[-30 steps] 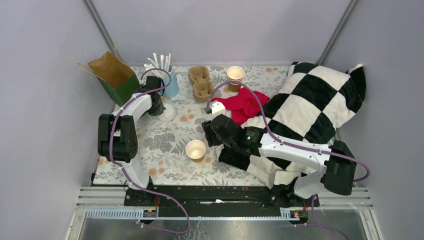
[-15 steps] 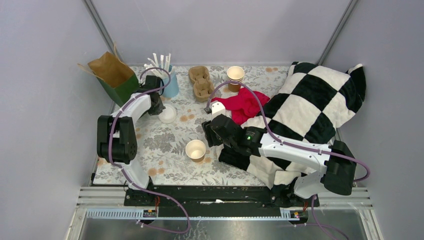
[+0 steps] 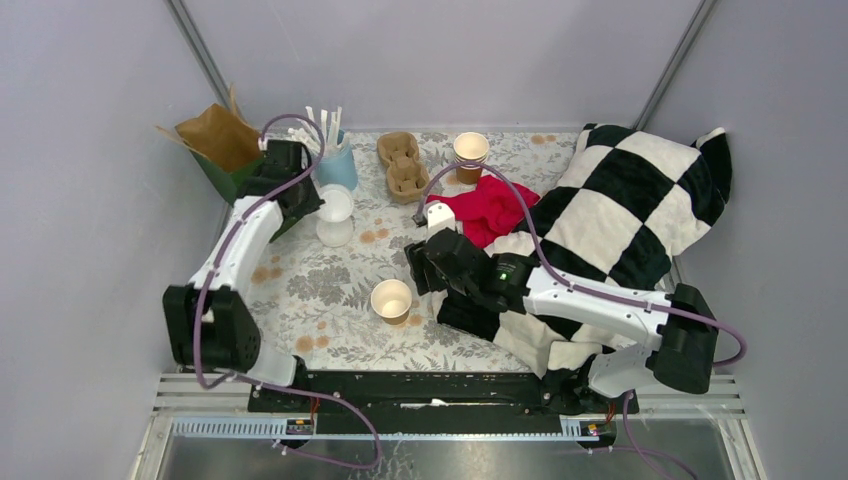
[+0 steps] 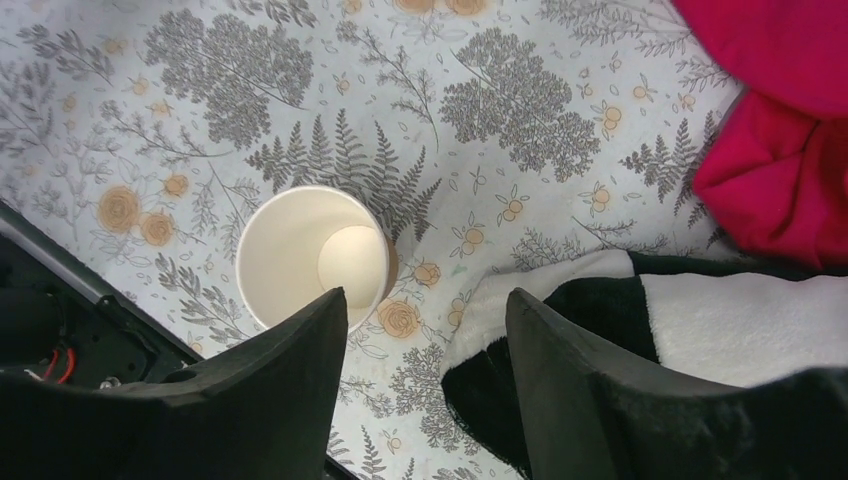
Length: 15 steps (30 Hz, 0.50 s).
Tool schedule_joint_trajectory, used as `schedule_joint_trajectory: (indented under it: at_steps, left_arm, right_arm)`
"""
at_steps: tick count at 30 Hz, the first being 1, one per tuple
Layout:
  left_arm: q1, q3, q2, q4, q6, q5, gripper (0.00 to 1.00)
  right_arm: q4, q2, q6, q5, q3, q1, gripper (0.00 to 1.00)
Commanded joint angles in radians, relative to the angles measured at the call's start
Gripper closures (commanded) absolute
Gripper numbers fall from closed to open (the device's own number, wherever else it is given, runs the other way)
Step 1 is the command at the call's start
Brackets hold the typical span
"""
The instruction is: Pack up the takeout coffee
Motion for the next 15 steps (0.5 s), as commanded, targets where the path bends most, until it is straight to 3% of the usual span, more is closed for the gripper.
schedule_joint_trajectory:
  at_steps: [1, 6, 10, 15]
  left_arm:
    - [-0.006, 0.033, -0.184, 0.029, -0.017, 0.354, 1.00]
    - [-0.005, -0.111, -0.369, 0.324, -0.156, 0.884, 1.00]
    - [-0.006, -0.302, -0.484, 0.883, -0.476, 1.159, 1.00]
    - [-0.015, -0.503, -0.491, 1.647, -1.007, 1.257, 1.00]
  right_arm:
    - [0.000, -0.103, 0.031, 0.011, 0.009, 0.005, 0.31]
    - [0.033, -0.262, 0.066, -0.106, -0.019, -0.019, 0.14]
    - [0.141, -0.418, 0.066, -0.241, -0.063, -0.037, 0.01]
    - [0.291, -0.492, 0.147, -0.446, -0.038, -0.082, 0.00]
